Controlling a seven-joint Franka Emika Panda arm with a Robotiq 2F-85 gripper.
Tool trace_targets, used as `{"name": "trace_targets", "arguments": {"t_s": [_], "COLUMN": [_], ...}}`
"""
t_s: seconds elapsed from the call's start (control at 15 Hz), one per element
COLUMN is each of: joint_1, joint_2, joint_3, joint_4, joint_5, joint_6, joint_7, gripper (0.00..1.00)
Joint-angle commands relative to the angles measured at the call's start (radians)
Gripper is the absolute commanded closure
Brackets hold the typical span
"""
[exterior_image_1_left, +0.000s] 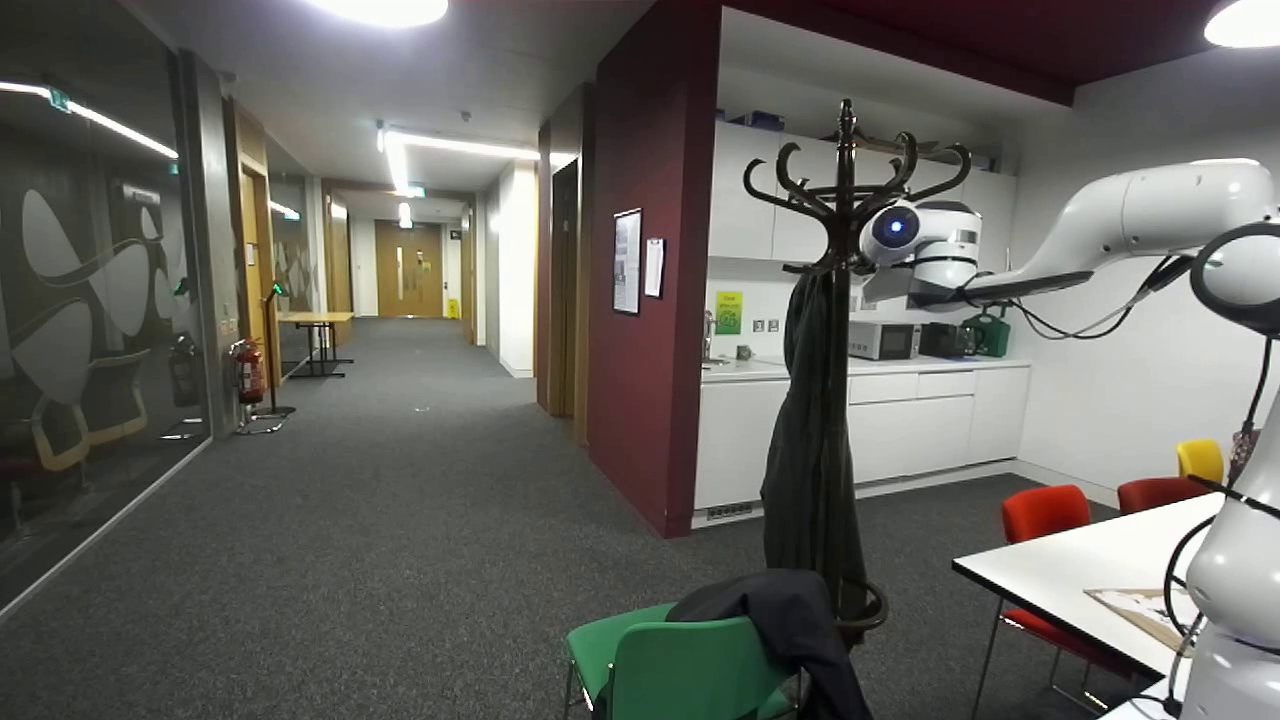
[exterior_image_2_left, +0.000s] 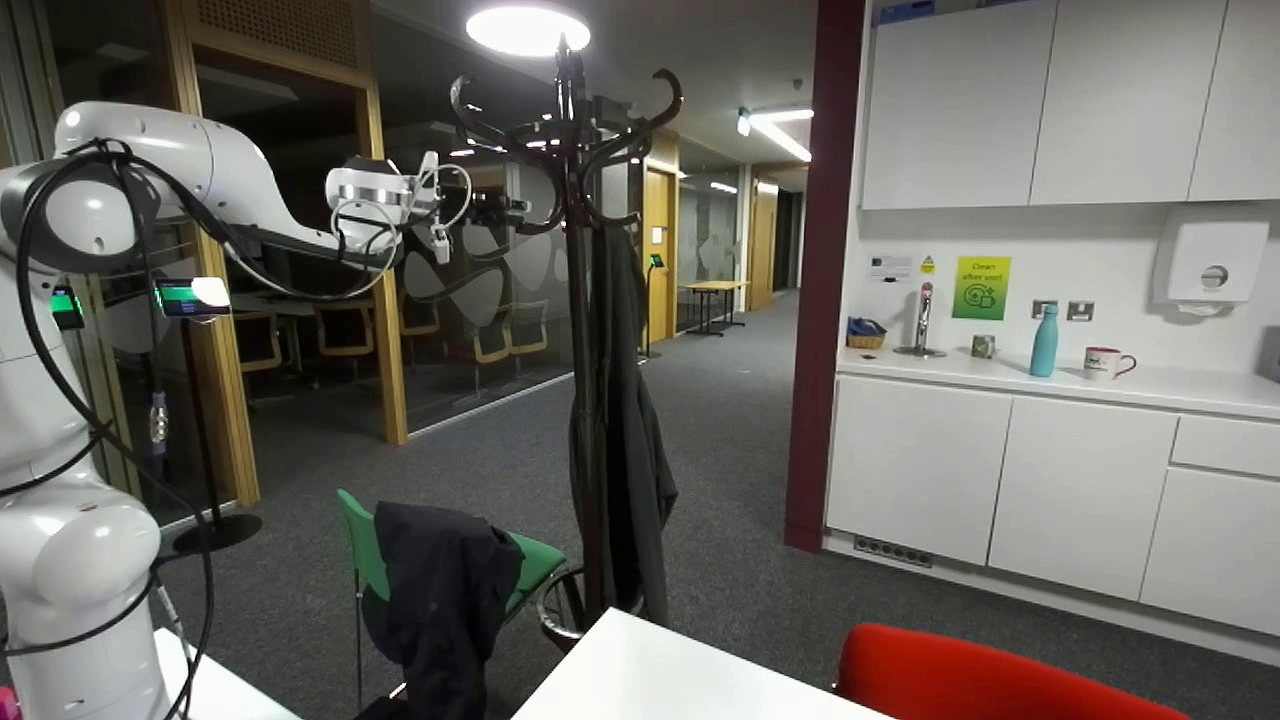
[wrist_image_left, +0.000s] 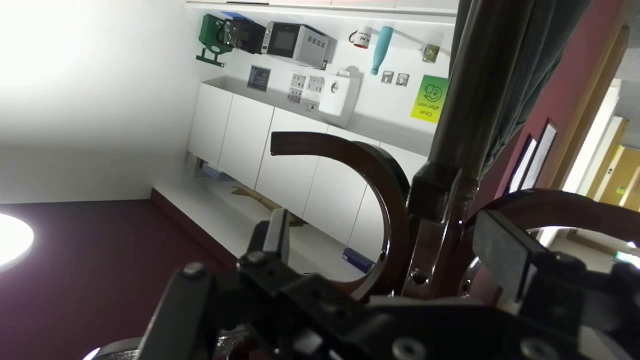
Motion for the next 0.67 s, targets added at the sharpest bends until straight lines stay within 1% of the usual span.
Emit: {"name": "trace_targets", "arguments": {"t_s": [0.0,0.6], "joint_1": [-0.002,-0.006], "joint_2": [-0.021,-0.042], "joint_3": [0.002,-0.003], "joint_4": [-0.024,-0.057], "joint_5": [-0.029,-0.026], "joint_6": [-0.004,-0.007], "joint_7": [0.024,0.030], "gripper": [0.00,0.00]}}
